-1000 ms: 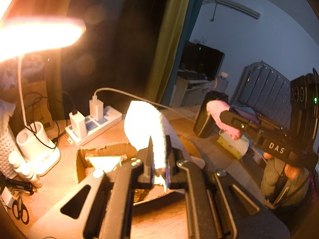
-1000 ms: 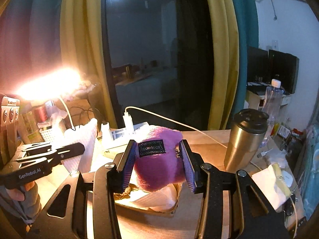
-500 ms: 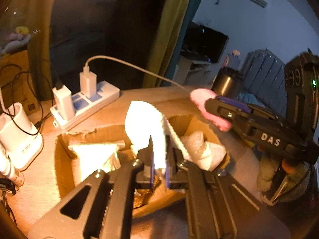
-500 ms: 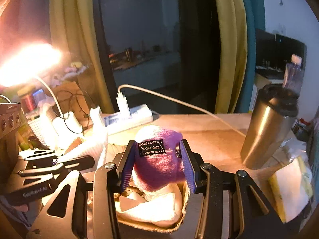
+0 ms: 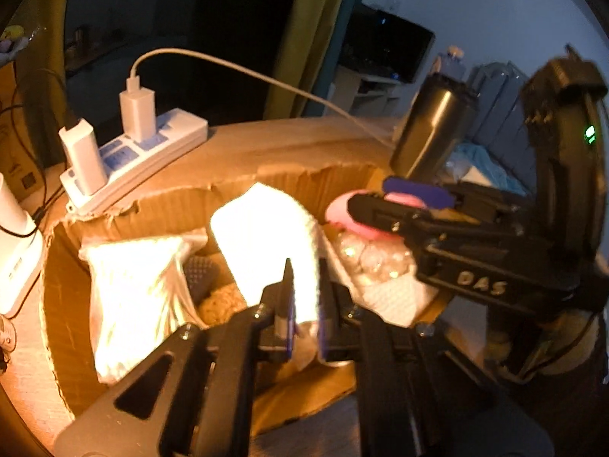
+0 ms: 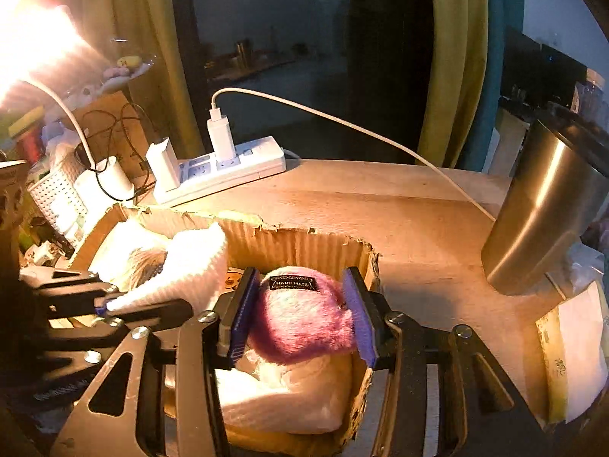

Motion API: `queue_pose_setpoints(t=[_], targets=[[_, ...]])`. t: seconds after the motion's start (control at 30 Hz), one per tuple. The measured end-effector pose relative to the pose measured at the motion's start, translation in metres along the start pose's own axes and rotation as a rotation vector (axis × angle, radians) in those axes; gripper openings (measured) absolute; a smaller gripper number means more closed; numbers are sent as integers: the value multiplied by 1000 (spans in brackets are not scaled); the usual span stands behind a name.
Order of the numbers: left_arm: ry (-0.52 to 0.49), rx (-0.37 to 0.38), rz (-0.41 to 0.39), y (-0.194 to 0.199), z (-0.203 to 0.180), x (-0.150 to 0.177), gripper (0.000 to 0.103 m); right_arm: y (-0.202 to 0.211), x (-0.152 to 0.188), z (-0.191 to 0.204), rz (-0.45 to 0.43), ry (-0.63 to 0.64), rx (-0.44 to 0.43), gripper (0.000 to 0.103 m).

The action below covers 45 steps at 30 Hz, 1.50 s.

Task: Organize soft objects

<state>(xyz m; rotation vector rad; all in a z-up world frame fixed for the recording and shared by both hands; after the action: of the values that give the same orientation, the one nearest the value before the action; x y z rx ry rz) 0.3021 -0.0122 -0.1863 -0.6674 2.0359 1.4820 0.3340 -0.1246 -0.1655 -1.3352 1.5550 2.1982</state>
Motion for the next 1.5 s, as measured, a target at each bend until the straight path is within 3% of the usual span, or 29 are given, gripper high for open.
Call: queue_pose_setpoints(t=[0.07,0.23,0.3,0.37,0.83,1.0,1.37,1.5], targets=[[-8,-27,15,-3,0,4,15,5,-1,0,-17,0,4,62],[5,-54,-2,6,3,0,26,23,-6,1,-58,-2,19,63],[6,-63,-14,11,3,-1,48,32,-7,2,-74,-6,25,63],[9,-70,-32,20,2,-2,58,41,-8,3,-84,-5,33,63],[-9,-115,-193,96,-15,-3,62,110,-4,28,-170,18,77,63],[-18,-129,-239,122,-20,-2,78,135,0,39,-202,29,85,63],[-56,-144,-330,171,-40,5,81,178,10,58,-249,48,98,63],[-59,-161,-359,188,-46,8,92,193,13,63,-271,54,105,63]])
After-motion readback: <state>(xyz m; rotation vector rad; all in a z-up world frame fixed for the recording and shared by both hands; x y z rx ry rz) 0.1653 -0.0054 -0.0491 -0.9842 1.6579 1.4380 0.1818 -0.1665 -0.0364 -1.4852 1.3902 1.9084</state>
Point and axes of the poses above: each gripper's, at about its wrist camera, not at the fingertips, and y roughly against the way its jaws point, z to its left, x to its underside, the point moved 5 cm from there along -y, roughly the way its jaws point, and after that the axes turned 1 degree about -y, right-handed, at the moved point
